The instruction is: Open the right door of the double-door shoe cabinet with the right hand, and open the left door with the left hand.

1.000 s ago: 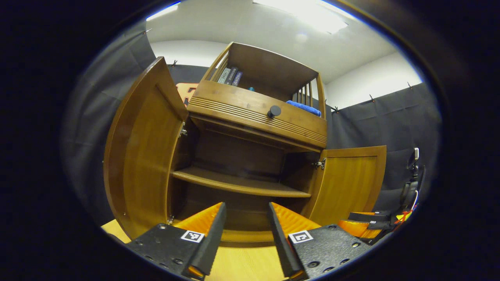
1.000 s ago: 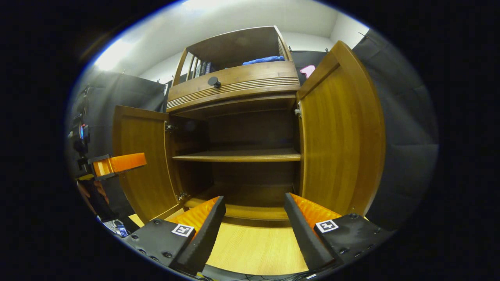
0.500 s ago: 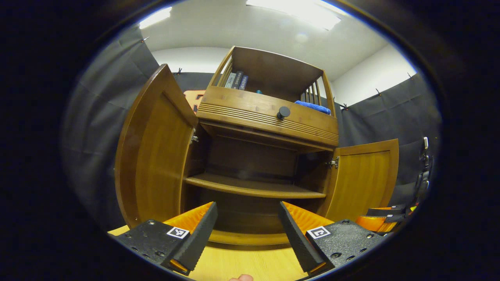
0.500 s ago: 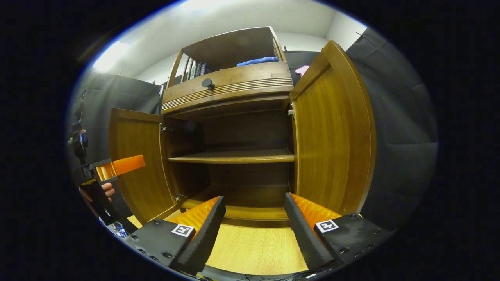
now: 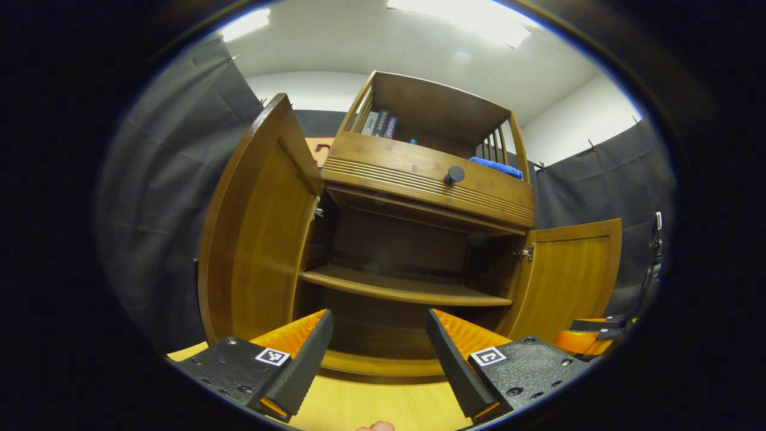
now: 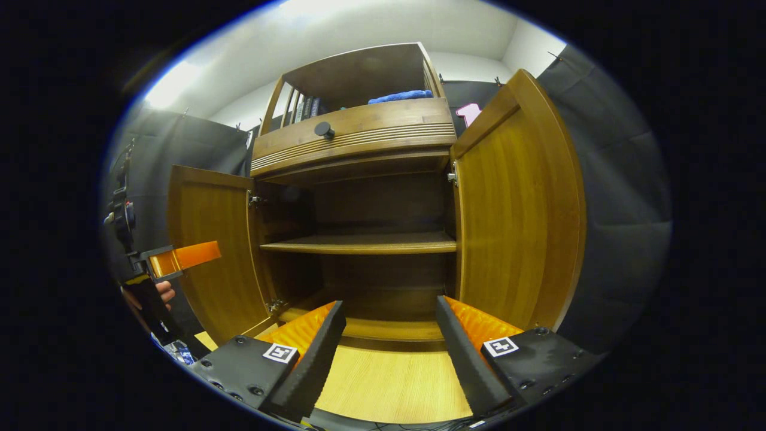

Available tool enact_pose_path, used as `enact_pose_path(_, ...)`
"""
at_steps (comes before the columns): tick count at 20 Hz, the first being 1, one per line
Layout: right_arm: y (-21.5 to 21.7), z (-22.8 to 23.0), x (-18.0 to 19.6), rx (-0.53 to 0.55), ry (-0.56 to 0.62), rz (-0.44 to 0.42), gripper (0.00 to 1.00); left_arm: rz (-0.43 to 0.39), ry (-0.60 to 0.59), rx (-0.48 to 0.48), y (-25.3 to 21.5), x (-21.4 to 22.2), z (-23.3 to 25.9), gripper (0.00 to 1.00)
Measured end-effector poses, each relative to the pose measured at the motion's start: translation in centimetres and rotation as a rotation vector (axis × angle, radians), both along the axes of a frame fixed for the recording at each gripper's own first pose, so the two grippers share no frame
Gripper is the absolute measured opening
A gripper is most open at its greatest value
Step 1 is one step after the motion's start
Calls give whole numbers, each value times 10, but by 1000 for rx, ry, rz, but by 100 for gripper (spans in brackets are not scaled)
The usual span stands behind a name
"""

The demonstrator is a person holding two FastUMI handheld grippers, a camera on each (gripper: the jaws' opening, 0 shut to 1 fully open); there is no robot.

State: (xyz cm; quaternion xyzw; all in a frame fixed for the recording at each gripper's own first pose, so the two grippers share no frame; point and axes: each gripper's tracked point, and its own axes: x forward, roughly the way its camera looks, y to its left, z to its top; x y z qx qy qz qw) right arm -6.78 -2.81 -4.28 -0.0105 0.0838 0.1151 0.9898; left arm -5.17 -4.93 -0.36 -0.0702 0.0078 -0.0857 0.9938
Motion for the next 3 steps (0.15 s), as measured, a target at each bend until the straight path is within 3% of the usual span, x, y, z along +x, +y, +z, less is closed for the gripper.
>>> enact_pose_path(3,2,3,1,6,-12,-7,98,-3,-7,7,0,1,1,92)
